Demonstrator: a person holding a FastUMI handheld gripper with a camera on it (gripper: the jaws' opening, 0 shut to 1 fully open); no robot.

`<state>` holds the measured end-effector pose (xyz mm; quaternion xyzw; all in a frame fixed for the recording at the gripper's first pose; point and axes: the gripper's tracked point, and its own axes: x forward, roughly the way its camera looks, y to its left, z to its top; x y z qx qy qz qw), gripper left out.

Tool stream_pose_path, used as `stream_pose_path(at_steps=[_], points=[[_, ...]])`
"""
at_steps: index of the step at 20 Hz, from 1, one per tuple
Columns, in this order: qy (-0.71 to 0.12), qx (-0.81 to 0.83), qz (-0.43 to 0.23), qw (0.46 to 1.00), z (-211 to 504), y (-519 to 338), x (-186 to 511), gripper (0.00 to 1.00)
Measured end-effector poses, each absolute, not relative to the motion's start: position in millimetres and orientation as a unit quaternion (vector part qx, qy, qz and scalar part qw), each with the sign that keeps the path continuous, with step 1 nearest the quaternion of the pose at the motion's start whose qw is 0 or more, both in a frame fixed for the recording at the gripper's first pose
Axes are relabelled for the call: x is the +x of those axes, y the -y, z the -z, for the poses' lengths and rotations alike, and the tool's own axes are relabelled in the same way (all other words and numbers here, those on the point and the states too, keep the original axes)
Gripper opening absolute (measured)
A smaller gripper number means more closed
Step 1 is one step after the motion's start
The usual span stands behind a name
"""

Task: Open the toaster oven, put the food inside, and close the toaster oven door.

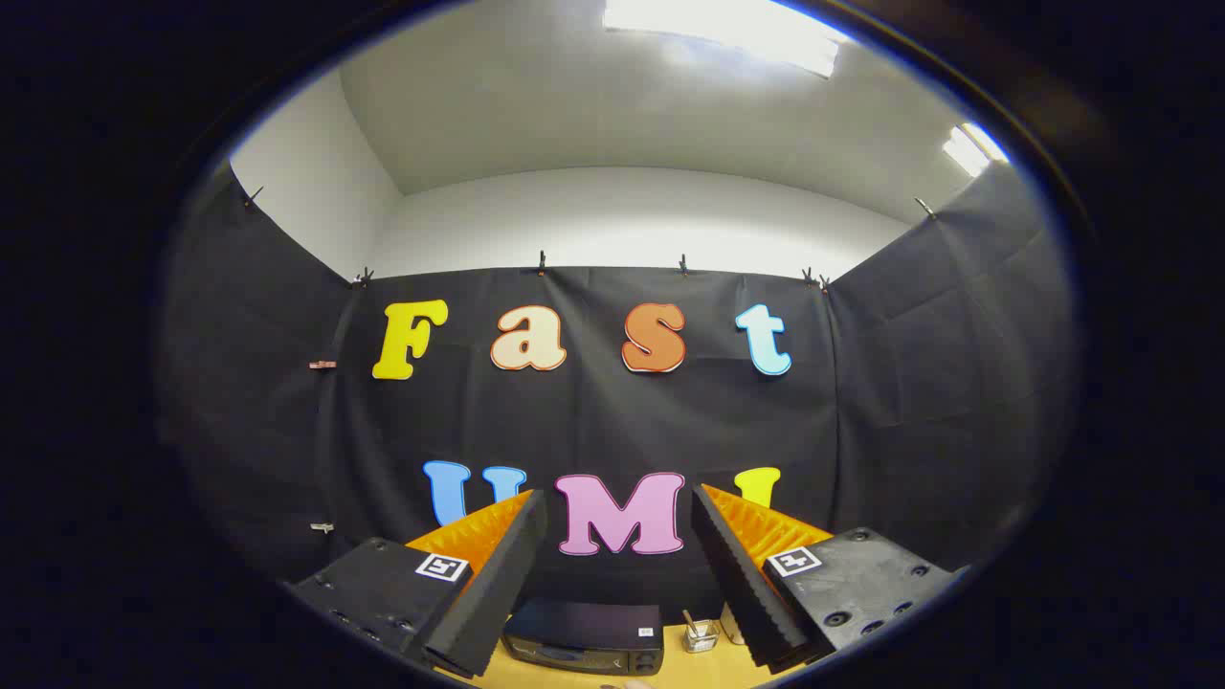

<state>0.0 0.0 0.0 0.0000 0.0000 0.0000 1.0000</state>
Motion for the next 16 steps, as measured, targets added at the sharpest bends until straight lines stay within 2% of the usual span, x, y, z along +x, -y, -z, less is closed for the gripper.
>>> stream_pose_path(at_steps=[16], points=[[-0.030, -0.006, -0.014, 0.999, 28, -11, 21, 0.97]])
